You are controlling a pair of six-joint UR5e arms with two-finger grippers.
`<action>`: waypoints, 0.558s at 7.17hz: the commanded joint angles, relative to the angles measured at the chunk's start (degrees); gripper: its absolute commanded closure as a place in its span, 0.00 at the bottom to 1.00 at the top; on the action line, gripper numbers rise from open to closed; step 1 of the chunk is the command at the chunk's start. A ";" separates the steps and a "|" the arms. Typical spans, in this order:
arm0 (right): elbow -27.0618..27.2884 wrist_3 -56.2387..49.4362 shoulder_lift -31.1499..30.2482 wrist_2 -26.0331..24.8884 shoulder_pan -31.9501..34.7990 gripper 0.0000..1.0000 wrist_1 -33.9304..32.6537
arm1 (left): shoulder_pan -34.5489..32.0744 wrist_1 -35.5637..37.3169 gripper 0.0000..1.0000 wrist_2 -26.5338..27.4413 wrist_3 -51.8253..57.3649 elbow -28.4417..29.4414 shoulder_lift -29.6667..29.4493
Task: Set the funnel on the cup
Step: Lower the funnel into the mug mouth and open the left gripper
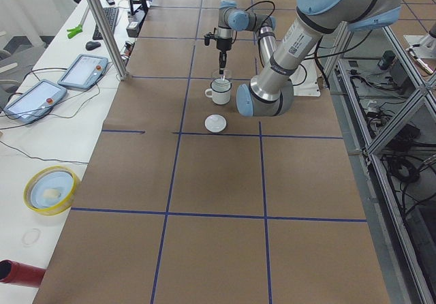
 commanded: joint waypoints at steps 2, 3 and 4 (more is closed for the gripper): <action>0.00 0.00 0.00 0.00 0.00 0.00 0.00 | 0.10 -0.53 0.00 -0.02 0.26 -0.33 0.11; 0.00 0.00 0.00 0.00 0.00 0.00 0.00 | 0.10 -0.70 0.00 -0.02 0.52 -1.20 0.19; 0.00 0.00 0.00 0.00 0.00 0.00 0.00 | -0.16 -2.62 0.00 -0.02 0.87 -5.48 1.85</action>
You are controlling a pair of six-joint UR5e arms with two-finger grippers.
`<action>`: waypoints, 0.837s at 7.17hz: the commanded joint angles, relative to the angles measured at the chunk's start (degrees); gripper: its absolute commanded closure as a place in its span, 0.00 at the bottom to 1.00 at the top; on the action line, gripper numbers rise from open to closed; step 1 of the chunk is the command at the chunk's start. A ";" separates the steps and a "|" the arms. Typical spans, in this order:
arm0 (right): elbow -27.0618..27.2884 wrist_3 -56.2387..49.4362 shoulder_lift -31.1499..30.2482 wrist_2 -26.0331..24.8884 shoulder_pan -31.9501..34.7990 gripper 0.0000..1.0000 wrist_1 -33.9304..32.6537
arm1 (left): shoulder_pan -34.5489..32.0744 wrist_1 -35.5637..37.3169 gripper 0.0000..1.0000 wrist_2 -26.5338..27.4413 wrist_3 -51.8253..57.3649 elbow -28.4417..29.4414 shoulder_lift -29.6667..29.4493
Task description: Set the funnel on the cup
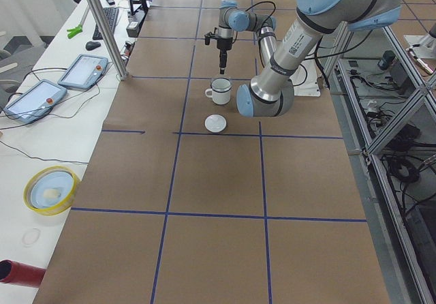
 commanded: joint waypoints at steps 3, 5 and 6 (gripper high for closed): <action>0.00 0.00 0.00 0.00 0.00 0.00 0.00 | -5.01 -20.60 0.00 -0.61 0.52 -12.79 14.78; 0.00 0.00 0.00 0.00 0.00 0.00 0.00 | -18.07 -23.04 0.00 -13.61 15.09 -12.79 18.74; 0.00 0.00 0.00 0.00 0.00 0.00 0.00 | -23.97 -23.04 0.00 -17.97 23.90 -12.79 21.64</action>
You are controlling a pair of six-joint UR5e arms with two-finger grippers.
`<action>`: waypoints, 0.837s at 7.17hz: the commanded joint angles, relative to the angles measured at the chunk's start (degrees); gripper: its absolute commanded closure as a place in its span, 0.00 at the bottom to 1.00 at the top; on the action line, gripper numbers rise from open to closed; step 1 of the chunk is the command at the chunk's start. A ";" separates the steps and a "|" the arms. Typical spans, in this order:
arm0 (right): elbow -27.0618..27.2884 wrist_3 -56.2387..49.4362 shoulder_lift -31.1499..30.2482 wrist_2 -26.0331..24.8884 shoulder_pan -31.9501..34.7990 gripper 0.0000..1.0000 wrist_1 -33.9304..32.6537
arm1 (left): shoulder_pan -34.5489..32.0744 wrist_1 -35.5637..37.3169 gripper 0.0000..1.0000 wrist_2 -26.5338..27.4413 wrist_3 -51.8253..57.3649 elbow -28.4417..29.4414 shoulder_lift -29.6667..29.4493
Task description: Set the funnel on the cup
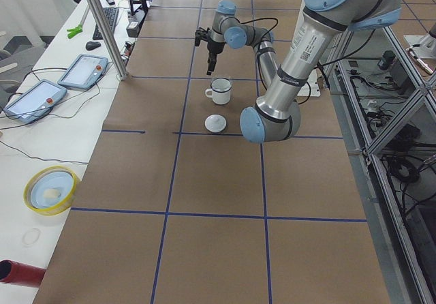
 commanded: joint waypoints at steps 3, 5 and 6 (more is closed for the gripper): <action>-0.09 0.00 0.00 0.00 0.00 0.00 0.00 | -22.97 -4.29 0.00 -9.69 33.27 1.89 16.67; 0.00 0.00 0.00 0.00 0.00 0.00 0.00 | -33.01 -11.85 0.00 -18.05 46.83 5.50 28.09; 0.00 0.00 0.00 0.00 0.00 0.00 0.00 | -37.22 -14.23 0.00 -18.41 50.53 8.21 30.84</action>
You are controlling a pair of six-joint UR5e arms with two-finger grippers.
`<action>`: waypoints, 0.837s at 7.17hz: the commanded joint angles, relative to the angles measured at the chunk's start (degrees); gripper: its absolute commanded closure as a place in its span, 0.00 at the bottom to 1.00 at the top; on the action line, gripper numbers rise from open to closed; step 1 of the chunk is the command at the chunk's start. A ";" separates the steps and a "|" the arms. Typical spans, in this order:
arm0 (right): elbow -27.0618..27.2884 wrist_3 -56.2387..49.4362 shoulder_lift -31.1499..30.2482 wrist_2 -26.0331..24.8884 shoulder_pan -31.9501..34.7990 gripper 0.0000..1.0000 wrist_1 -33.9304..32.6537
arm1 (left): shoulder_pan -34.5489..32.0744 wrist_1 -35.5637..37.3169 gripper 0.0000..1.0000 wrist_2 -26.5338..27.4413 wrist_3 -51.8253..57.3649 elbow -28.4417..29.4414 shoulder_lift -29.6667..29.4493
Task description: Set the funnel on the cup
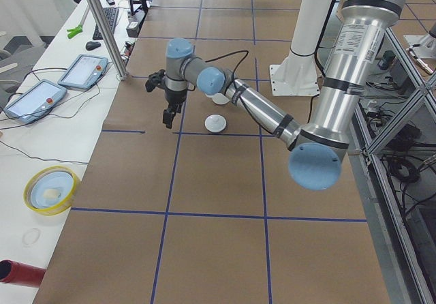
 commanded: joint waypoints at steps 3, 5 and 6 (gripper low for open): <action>-0.07 0.00 0.00 0.00 0.00 0.00 0.00 | -12.16 -10.12 0.00 -8.66 15.86 12.22 10.16; -0.07 0.00 0.00 0.00 0.00 0.00 0.00 | -13.13 -10.07 0.00 -8.84 15.42 12.50 10.35; 0.02 0.00 0.00 0.00 0.00 0.00 0.00 | -13.31 -9.80 0.00 -9.37 15.16 12.50 10.70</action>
